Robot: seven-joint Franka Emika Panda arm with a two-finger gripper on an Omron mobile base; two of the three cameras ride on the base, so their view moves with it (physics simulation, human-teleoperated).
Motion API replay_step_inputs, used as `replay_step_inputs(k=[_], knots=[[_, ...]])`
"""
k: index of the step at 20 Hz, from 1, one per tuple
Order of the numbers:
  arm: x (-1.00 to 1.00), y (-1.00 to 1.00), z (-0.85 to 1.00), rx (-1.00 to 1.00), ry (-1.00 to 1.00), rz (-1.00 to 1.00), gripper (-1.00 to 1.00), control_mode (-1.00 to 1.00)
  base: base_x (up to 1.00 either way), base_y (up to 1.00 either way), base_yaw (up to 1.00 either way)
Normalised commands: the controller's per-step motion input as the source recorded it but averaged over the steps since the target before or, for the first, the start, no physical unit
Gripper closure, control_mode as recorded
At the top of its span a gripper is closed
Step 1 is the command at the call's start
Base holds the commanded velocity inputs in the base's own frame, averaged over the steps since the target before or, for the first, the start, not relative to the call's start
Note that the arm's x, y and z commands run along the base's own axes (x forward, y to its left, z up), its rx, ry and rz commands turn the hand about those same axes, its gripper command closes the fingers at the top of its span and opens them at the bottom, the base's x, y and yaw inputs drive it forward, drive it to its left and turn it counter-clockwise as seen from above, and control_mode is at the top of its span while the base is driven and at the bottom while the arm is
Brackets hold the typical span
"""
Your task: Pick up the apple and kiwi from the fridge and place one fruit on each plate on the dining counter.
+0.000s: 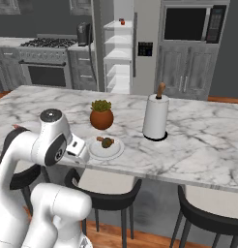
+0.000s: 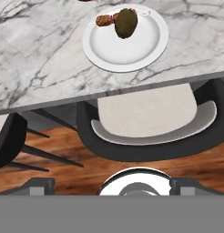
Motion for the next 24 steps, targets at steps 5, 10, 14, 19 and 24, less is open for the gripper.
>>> replay_step_inputs(k=[5, 10, 14, 19, 24], knots=[[-0.03, 0.0, -0.09, 0.0, 0.0, 0.0, -1.0, -1.0, 0.0, 0.0, 0.0], [-0.04, 0.0, 0.0, 0.0, 0.0, 0.0, -1.0, 1.0, -0.11, 0.0, 0.0], [0.0, 0.0, 0.0, 0.0, 0.0, 0.0, -1.0, 1.0, -0.6, 0.0, 0.02], [0.0, 0.0, 0.0, 0.0, 0.0, 0.0, -1.0, 1.0, -0.27, 0.38, 0.03], [0.0, 0.0, 0.0, 0.0, 0.0, 0.0, -1.0, 1.0, -0.08, 0.76, 0.0]])
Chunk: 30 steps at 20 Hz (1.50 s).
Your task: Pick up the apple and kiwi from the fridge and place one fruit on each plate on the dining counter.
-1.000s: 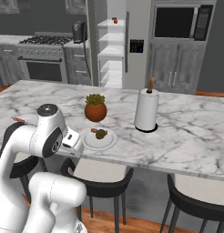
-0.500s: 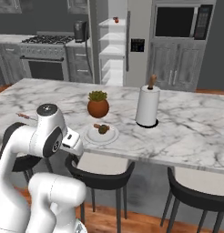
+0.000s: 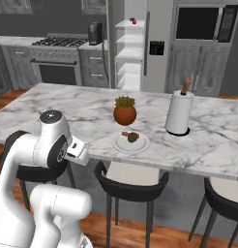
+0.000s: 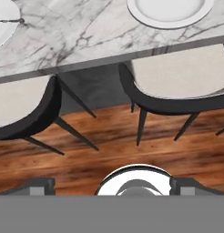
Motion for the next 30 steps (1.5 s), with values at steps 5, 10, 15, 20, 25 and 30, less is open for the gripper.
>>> replay_step_inputs(k=[5, 10, 15, 20, 25, 30], knots=[[0.0, 0.0, 0.0, 0.0, 0.0, 0.0, -1.0, 1.0, -0.34, 0.79, 0.0], [0.0, 0.0, 0.0, 0.0, 0.0, 0.0, -1.0, 1.0, -0.38, 0.83, 0.0], [0.0, 0.0, 0.0, 0.0, 0.0, 0.0, -1.0, 1.0, -0.12, 0.88, 0.0], [0.0, 0.0, 0.0, 0.0, 0.0, 0.0, -1.0, 1.0, 0.01, 1.0, -0.07], [0.0, 0.0, 0.0, 0.0, 0.0, 0.0, -1.0, 1.0, 0.14, 0.99, -0.05], [0.0, 0.0, 0.0, 0.0, 0.0, 0.0, -1.0, 1.0, 0.32, 0.91, -0.01]])
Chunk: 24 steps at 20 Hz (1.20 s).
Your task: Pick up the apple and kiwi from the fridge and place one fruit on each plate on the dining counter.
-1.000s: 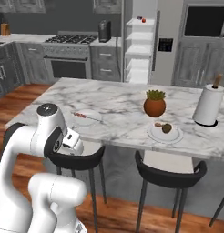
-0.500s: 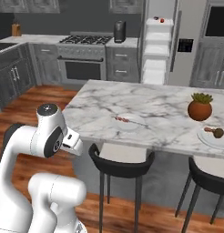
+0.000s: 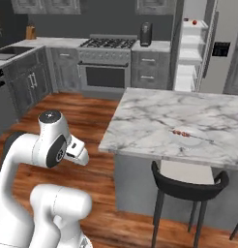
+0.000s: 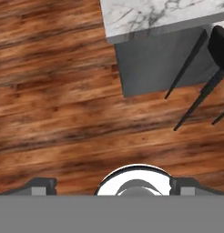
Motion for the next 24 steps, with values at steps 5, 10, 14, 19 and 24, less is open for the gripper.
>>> replay_step_inputs(k=[5, 10, 14, 19, 24], knots=[[0.0, 0.0, 0.0, 0.0, 0.0, 0.0, -1.0, 1.0, 0.5, 0.83, 0.0], [0.0, 0.0, 0.0, 0.0, 0.0, 0.0, -1.0, 1.0, 0.8, 0.43, 0.0], [0.0, 0.0, 0.0, 0.0, 0.0, 0.0, -1.0, 1.0, 0.97, 0.21, 0.0], [0.0, 0.0, 0.0, 0.0, 0.0, 0.0, -1.0, 1.0, 1.0, 0.27, 0.0], [0.0, 0.0, 0.0, 0.0, 0.0, 0.0, -1.0, 1.0, 1.0, 0.33, 0.0]])
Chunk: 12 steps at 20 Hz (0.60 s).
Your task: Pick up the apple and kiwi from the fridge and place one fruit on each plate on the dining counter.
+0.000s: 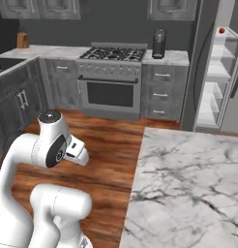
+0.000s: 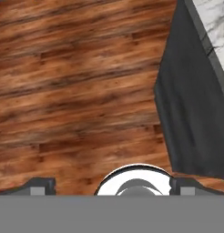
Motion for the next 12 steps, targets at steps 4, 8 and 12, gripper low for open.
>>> replay_step_inputs(k=[4, 8, 12], knots=[[0.0, 0.0, 0.0, 0.0, 0.0, 0.0, -1.0, 1.0, 0.96, 0.33, 0.0], [0.0, 0.0, 0.0, 0.0, 0.0, 0.0, -1.0, 1.0, 0.95, 0.27, 0.0], [0.0, 0.0, 0.0, 0.0, 0.0, 0.0, -1.0, 1.0, 0.89, 0.23, 0.0]])
